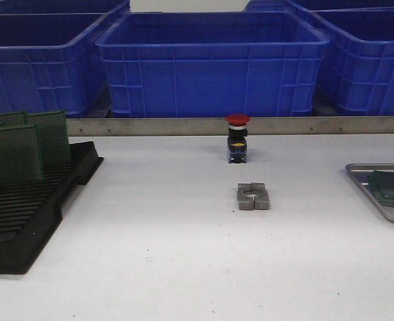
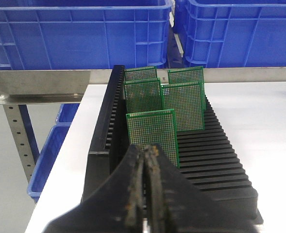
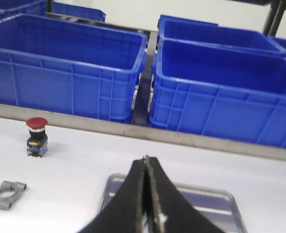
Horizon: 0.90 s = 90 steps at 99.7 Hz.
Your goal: Place circuit board on tray
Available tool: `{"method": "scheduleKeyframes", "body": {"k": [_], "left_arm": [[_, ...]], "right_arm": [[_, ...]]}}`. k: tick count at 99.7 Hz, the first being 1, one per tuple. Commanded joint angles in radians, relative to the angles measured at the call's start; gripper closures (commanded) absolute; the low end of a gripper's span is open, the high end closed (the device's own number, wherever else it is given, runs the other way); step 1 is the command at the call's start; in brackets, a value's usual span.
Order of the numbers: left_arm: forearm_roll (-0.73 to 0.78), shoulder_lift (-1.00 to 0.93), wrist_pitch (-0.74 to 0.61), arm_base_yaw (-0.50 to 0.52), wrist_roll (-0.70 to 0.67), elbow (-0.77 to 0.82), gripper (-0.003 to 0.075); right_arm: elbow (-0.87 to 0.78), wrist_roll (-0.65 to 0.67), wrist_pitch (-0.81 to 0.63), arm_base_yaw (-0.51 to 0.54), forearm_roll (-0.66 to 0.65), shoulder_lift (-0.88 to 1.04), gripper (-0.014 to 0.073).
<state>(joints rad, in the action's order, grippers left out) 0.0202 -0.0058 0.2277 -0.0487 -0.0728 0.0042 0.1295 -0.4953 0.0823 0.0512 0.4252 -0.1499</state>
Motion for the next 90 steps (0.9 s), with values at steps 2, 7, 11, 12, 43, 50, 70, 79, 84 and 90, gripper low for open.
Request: {"method": "scheduleKeyframes", "body": {"k": [2, 7, 11, 12, 43, 50, 70, 79, 84, 90], "left_arm": [[-0.009, -0.029, -0.07, 0.002, -0.009, 0.019, 0.0741], [-0.009, -0.029, -0.07, 0.002, -0.009, 0.019, 0.0741], [-0.009, -0.029, -0.07, 0.002, -0.009, 0.019, 0.0741], [-0.009, -0.029, -0.07, 0.002, -0.009, 0.019, 0.0741], [-0.009, -0.029, -0.072, 0.002, -0.009, 0.019, 0.0741], [-0.009, -0.029, -0.072, 0.002, -0.009, 0.019, 0.0741], [-0.009, -0.029, -0.072, 0.002, -0.009, 0.019, 0.0741], [-0.009, -0.029, -0.072, 0.002, -0.009, 0.019, 0.0741], [-0.009, -0.029, -0.072, 0.002, -0.009, 0.019, 0.0741], [-0.009, -0.029, -0.072, 0.002, -0.009, 0.019, 0.0741]], "right_arm": [[-0.065, 0.318, -0.082, 0.014, -0.258, 0.043, 0.0655], [-0.122, 0.411, -0.099, 0.014, -0.319, 0.08, 0.0655], [-0.166, 0.476, -0.115, 0.014, -0.341, 0.117, 0.0655], [-0.164, 0.482, -0.1, 0.014, -0.344, 0.124, 0.0655], [-0.157, 0.485, 0.089, 0.011, -0.404, 0.183, 0.0655], [-0.157, 0.485, 0.089, 0.011, -0.407, 0.183, 0.0655], [-0.157, 0.486, 0.087, 0.011, -0.414, 0.183, 0.0655], [-0.157, 0.489, 0.086, 0.011, -0.414, 0.183, 0.0655], [-0.157, 0.489, 0.087, 0.011, -0.414, 0.183, 0.0655], [-0.157, 0.49, 0.086, 0.011, -0.412, 0.183, 0.0655]]}}
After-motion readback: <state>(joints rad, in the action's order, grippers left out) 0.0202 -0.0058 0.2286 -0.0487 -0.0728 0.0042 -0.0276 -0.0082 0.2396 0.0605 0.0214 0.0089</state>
